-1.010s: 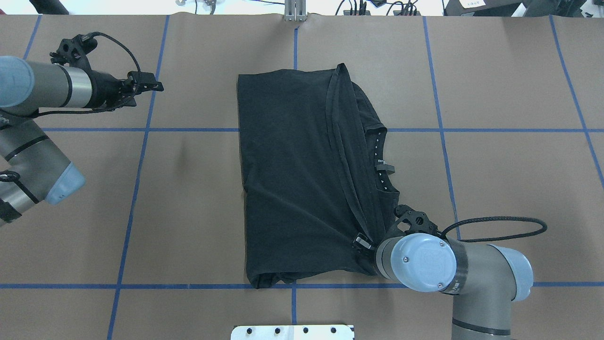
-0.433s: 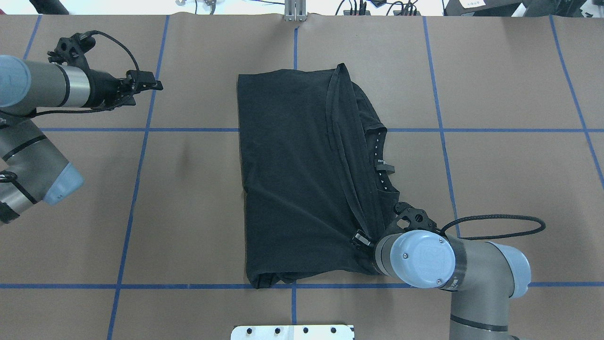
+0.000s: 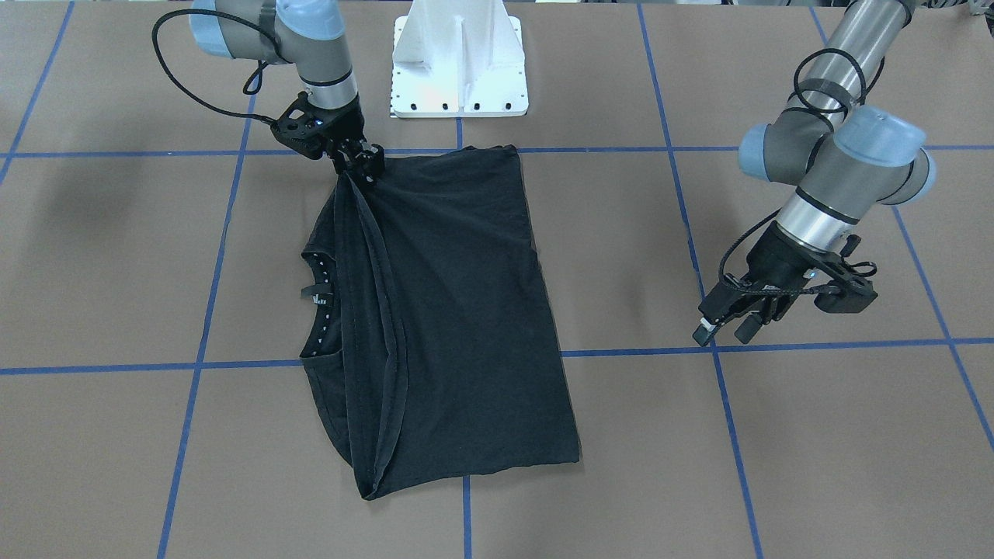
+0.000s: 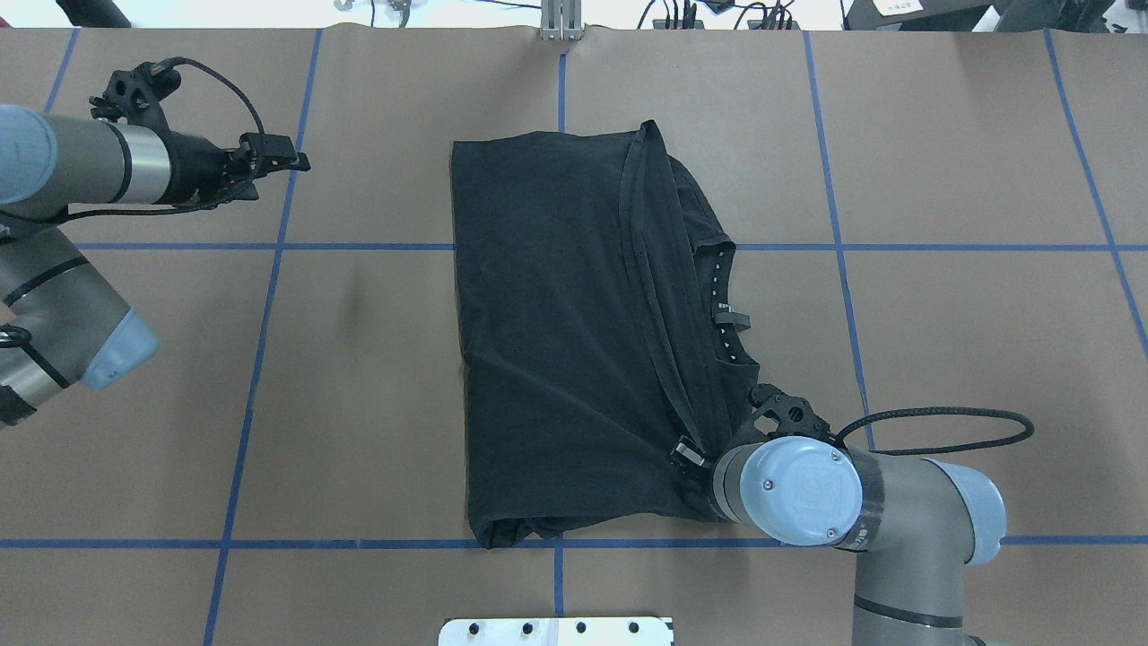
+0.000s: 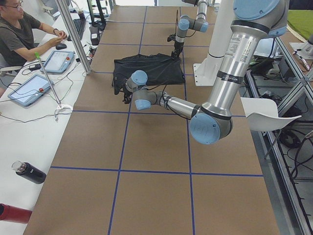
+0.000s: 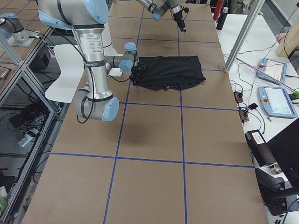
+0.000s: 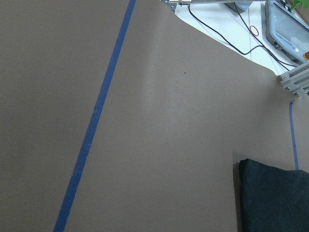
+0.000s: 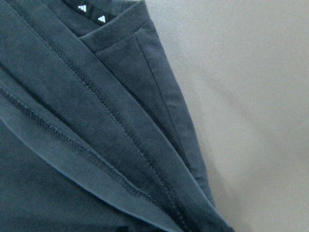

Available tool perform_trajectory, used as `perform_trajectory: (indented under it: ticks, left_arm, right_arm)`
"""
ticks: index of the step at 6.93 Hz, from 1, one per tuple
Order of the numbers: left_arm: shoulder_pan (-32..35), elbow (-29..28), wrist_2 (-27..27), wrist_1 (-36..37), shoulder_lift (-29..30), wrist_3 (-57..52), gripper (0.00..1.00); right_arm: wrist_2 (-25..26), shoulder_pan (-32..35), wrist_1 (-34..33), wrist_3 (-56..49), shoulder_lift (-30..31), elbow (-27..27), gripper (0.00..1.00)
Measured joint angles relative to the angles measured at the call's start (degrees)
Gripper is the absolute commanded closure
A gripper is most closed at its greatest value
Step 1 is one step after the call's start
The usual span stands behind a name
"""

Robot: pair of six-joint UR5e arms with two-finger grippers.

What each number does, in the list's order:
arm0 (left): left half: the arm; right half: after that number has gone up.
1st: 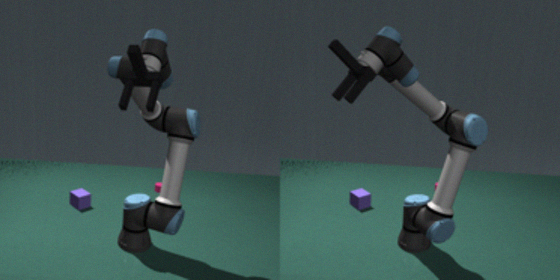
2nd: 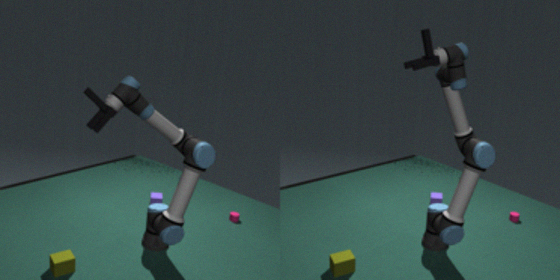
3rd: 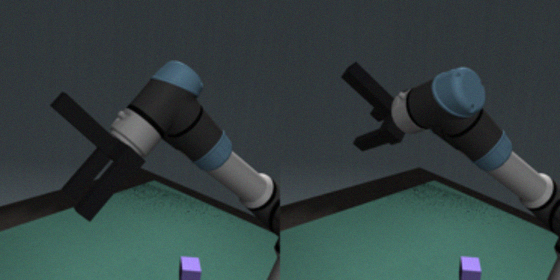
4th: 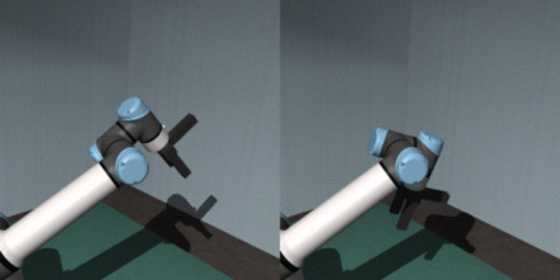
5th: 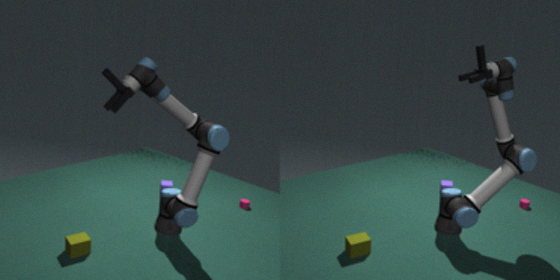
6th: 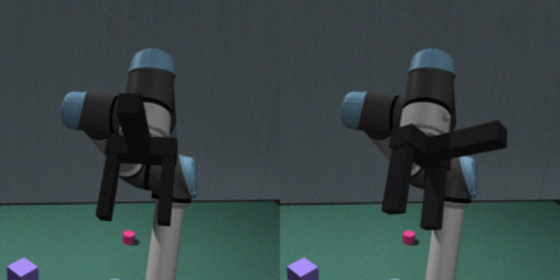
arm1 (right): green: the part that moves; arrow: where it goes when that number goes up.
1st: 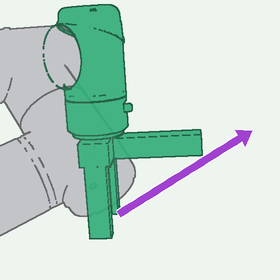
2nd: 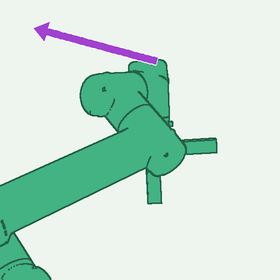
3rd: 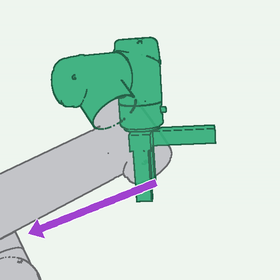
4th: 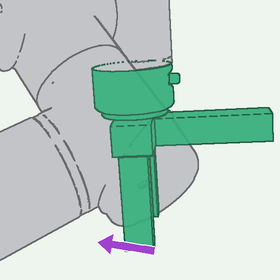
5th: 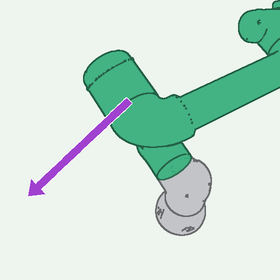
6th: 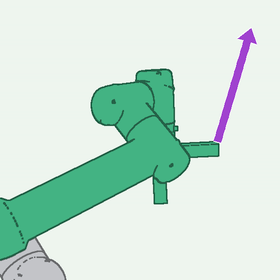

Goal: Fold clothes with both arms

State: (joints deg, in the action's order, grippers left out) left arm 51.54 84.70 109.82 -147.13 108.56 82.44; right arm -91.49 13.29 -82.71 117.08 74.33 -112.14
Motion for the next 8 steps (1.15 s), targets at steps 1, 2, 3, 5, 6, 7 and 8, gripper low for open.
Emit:
perform_trajectory:
  ticks: [1, 2, 3, 5, 6, 7, 8]
  left_arm:
    - [0.02, 0.04, -0.02, 0.00, -0.02, 0.00, 0.01]
    - [0.04, 0.08, -0.02, 0.00, -0.02, 0.00, 0.01]
    - [0.04, 0.09, 0.01, 0.00, -0.02, 0.00, 0.01]
    - [0.00, 0.14, 0.04, 0.00, -0.02, 0.00, 0.01]
    - [-0.03, 0.33, 0.04, 0.02, -0.02, 0.02, 0.01]
    - [-0.06, 0.83, 0.04, 0.20, -0.02, 0.41, 0.01]
    - [-0.21, 1.63, 0.02, 0.50, 0.02, 2.46, 0.01]
  right_arm:
    - [0.00, 0.06, 0.00, 0.01, -0.02, 0.04, 1.00]
    - [-0.06, 0.11, 0.00, -0.15, 0.02, 0.06, 1.00]
    - [-0.25, 0.13, 0.02, -0.38, 0.07, 0.07, 1.00]
    - [-0.55, 0.15, 0.04, -0.52, 0.12, 0.01, 1.00]
    - [-0.89, 0.35, -0.11, -0.53, 0.07, -0.40, 1.00]
    - [-1.74, 0.80, -0.35, -0.53, 0.08, -1.14, 1.00]
    - [-2.59, 1.29, -0.53, -0.54, 0.13, -1.83, 1.00]
